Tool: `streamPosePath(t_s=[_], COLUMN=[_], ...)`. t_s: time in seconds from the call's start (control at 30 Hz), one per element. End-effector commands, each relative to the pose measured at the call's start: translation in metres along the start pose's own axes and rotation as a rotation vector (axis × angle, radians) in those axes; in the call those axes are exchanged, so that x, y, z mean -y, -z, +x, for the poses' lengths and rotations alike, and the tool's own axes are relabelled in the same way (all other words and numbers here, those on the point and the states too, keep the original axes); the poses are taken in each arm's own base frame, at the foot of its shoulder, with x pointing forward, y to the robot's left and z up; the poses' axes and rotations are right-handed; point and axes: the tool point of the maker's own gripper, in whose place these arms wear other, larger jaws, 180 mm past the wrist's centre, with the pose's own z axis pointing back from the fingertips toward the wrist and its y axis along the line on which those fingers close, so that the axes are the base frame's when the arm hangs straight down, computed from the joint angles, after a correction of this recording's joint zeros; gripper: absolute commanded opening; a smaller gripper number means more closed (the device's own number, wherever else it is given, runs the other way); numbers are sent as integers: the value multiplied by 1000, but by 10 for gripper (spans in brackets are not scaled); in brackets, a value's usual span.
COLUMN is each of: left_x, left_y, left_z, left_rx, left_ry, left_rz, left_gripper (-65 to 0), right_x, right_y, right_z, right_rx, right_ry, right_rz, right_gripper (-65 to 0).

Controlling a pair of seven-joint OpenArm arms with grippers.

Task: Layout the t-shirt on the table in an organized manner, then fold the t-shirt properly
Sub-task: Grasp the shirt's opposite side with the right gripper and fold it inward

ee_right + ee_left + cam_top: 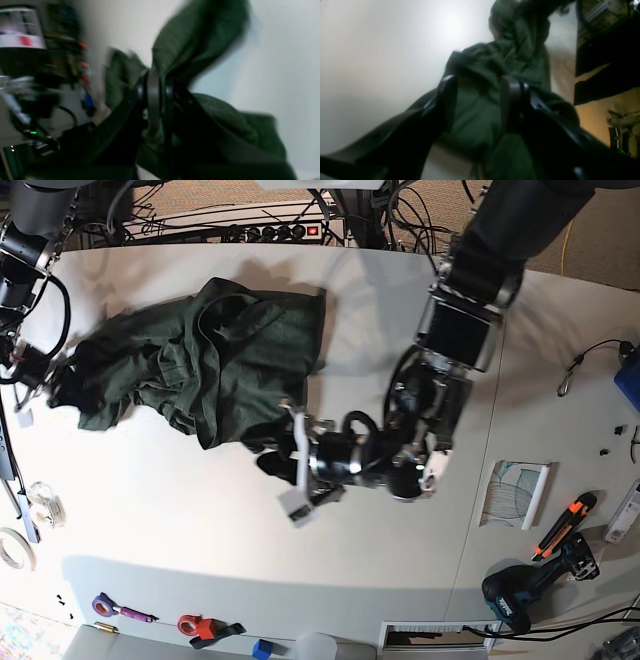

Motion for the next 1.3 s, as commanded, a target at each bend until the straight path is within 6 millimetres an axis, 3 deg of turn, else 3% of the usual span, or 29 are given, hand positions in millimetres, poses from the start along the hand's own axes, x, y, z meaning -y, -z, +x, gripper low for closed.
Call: streamPosePath(t_s=[0.0,0.27,0.43,0.57,0.77,0.93,1.07,1.27], left_x=[1,-15,-9,-4,2,3,4,7], left_y=[-7,-25,-26,-26,-24,-24,-24,-23], left_z=[24,-33,-66,-85,-100,-105,-106,-111], left_rx=[63,-60,-89,-124,-142,-157,-156,-160], left_ry=[30,-36,-100,-130,-158,-163,-167,-176], left_rz=[-11,30,20,12,2,-1,-3,-6], left_gripper=[-362,-362,-374,-443,-444,-444,-444,-444], right_x=[-12,-39,-71,-114,-207,-191,-179,-187], right_y=[-11,9,30,40,38,60,76,84], right_z=[24,23,-5,-42,-107,-143,-137,-115], right_rx=[53,40,-14,-61,-69,-98,-23,130], right_ry=[-46,-144,-289,-474,-802,-911,-839,-758], right_rz=[11,65,116,175,317,88,-30,-72], right_gripper=[-650,-650,-650,-650,-650,-650,-650,-650])
